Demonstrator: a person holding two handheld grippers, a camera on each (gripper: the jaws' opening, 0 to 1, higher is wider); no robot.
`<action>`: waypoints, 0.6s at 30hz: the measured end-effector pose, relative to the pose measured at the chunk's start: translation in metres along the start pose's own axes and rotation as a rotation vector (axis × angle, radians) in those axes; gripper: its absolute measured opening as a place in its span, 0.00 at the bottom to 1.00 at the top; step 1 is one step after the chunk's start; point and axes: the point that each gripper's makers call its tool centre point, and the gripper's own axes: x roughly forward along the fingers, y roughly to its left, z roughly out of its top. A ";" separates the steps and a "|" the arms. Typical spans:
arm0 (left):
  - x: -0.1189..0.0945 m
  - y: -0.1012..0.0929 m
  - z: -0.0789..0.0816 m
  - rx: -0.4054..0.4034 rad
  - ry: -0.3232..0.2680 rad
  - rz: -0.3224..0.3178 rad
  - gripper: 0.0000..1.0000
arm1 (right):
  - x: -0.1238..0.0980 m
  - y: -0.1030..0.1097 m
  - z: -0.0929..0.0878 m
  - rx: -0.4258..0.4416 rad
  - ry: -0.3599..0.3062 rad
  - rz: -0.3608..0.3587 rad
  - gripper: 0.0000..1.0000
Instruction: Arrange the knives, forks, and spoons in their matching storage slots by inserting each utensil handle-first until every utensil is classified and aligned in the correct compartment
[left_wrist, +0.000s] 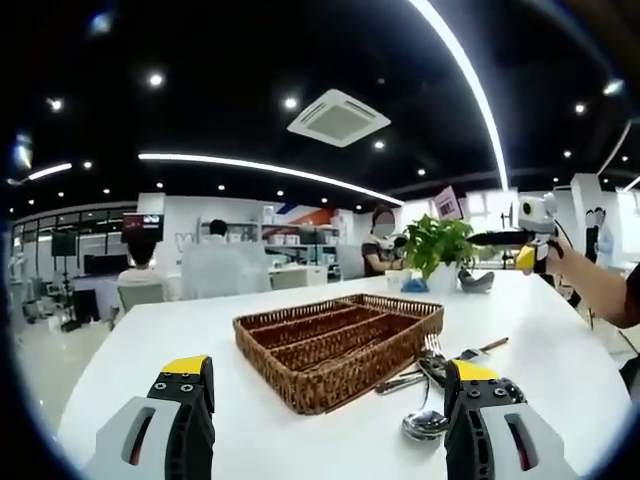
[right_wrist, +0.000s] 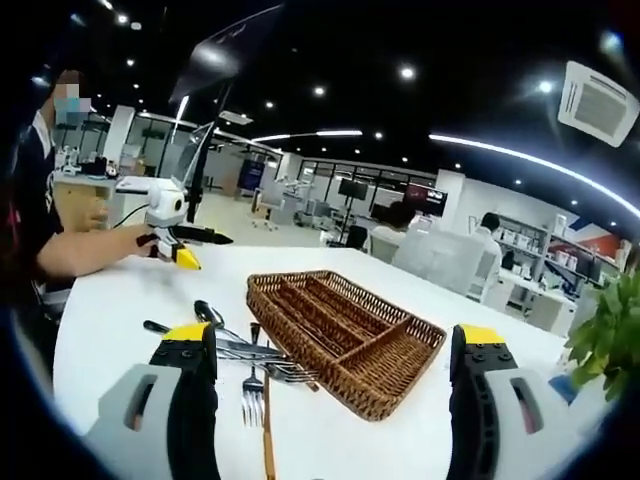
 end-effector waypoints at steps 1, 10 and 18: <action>0.000 0.000 0.000 0.001 0.001 -0.001 1.00 | 0.000 0.000 0.000 0.000 0.000 0.000 1.00; 0.001 -0.003 -0.003 -0.001 0.013 -0.013 1.00 | 0.010 0.001 0.006 -0.060 0.043 0.037 1.00; -0.001 -0.001 -0.001 -0.007 0.005 -0.005 1.00 | 0.023 0.004 0.011 -0.108 0.064 0.110 1.00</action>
